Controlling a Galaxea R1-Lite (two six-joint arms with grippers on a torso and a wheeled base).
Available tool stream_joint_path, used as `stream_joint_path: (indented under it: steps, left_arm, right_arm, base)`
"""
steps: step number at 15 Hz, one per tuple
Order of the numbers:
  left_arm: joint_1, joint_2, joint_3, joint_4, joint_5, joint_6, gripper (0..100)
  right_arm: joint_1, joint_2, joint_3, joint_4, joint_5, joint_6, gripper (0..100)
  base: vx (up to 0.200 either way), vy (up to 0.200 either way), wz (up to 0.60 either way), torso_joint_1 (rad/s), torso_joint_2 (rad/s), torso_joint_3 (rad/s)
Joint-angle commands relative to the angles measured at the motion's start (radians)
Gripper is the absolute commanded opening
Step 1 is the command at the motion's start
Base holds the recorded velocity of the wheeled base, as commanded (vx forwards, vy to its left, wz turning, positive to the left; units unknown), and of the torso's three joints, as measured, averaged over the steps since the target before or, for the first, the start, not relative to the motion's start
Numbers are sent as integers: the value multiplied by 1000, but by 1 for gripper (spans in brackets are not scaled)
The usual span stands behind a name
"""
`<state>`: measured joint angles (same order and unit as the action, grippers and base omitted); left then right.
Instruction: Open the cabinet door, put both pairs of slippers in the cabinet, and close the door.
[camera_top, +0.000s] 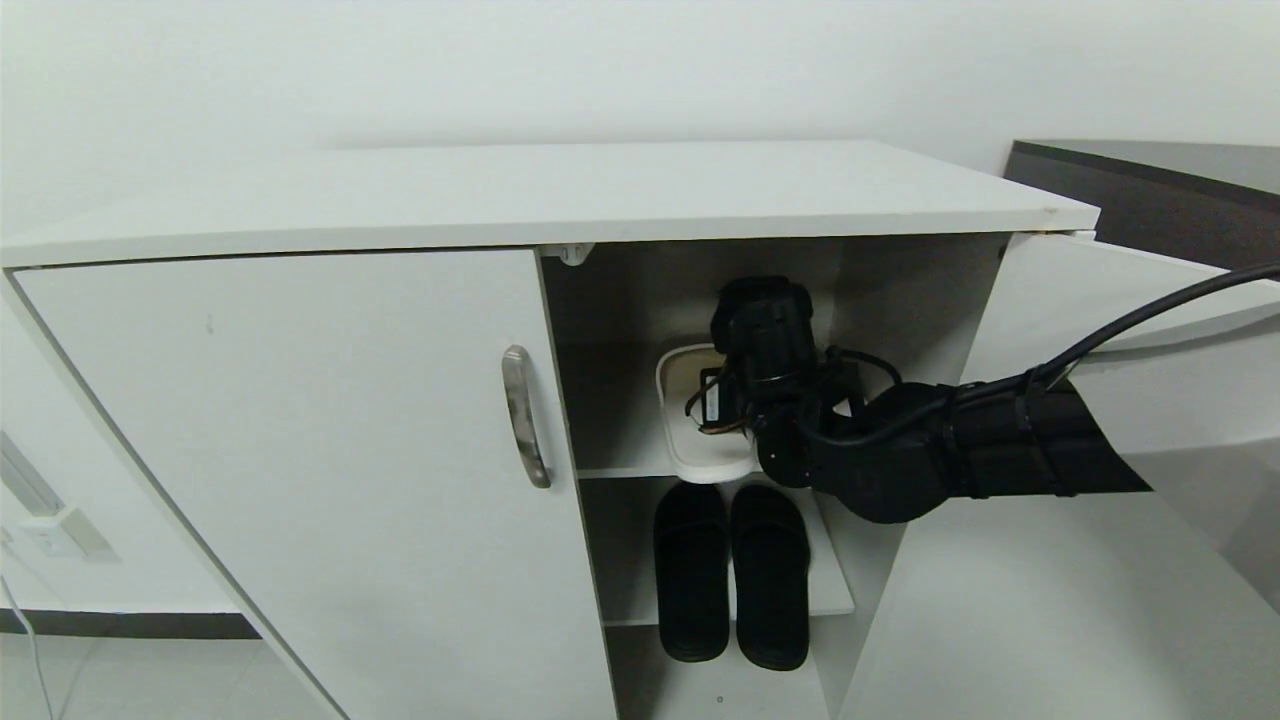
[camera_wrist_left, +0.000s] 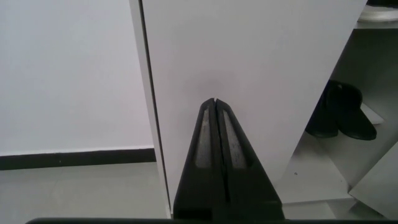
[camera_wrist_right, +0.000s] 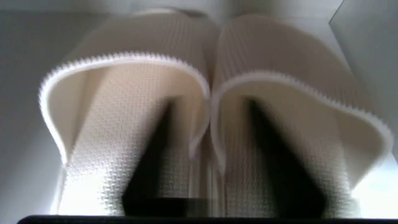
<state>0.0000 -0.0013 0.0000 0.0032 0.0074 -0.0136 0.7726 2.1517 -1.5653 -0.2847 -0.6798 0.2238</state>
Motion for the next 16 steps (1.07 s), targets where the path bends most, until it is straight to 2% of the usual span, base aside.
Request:
stream_joint_path:
  steps: [1,4,7,16]
  left_arm:
    - [0,1,0,0,0,0,0]
    - [0,1,0,0,0,0,0]
    - [0,1,0,0,0,0,0]
    - [0,1,0,0,-1,3,0]
  right_arm:
    - [5,-24,27,-1,3,0,100]
    - [19,-73,77,-5,3,0,100]
    - [79,-168,192,-8,-6,2,100]
    - [174,-435,479,-62,16,17,100]
  base:
    - [0,0,0,0,0,0]
    - [0,0,0,0,0,0]
    - [0,0,0,0,0,0]
    - [0,0,0,0,0,0]
